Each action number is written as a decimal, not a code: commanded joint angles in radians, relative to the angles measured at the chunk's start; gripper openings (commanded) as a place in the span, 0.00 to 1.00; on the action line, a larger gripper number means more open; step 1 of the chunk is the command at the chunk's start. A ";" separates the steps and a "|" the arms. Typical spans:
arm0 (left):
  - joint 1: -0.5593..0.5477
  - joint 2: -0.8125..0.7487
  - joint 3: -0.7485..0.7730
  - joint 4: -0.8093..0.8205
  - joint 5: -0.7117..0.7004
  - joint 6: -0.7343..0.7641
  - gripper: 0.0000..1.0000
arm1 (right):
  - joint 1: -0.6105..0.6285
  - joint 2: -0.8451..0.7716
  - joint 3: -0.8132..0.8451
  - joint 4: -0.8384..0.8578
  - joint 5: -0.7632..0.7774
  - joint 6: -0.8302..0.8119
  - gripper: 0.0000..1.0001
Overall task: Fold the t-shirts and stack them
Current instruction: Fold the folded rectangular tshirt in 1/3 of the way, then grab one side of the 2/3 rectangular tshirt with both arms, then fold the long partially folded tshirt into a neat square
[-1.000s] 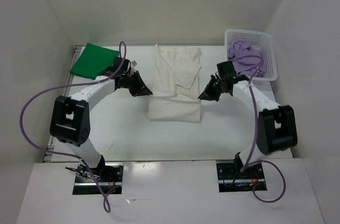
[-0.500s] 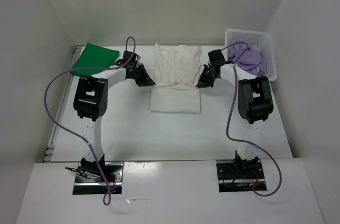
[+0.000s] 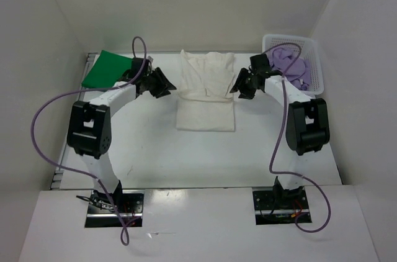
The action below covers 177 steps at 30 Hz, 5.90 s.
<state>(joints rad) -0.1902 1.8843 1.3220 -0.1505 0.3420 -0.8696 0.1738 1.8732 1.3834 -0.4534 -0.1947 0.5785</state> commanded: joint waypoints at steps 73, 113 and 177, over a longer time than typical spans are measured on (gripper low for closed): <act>-0.132 -0.771 -0.825 -0.107 -0.055 -0.103 0.53 | 0.440 -0.093 -0.013 0.036 0.200 0.086 0.23; -0.100 -0.521 -0.784 -0.027 -0.028 -0.002 0.02 | 0.431 -0.499 -0.816 0.251 0.058 0.374 0.01; -0.209 0.200 0.096 0.156 -0.095 -0.039 0.46 | 0.076 0.224 0.209 0.024 -0.086 -0.081 0.05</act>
<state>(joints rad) -0.4351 2.0892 1.5120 -0.0235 0.2382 -0.9405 0.2474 2.1227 1.6524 -0.4923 -0.3000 0.5102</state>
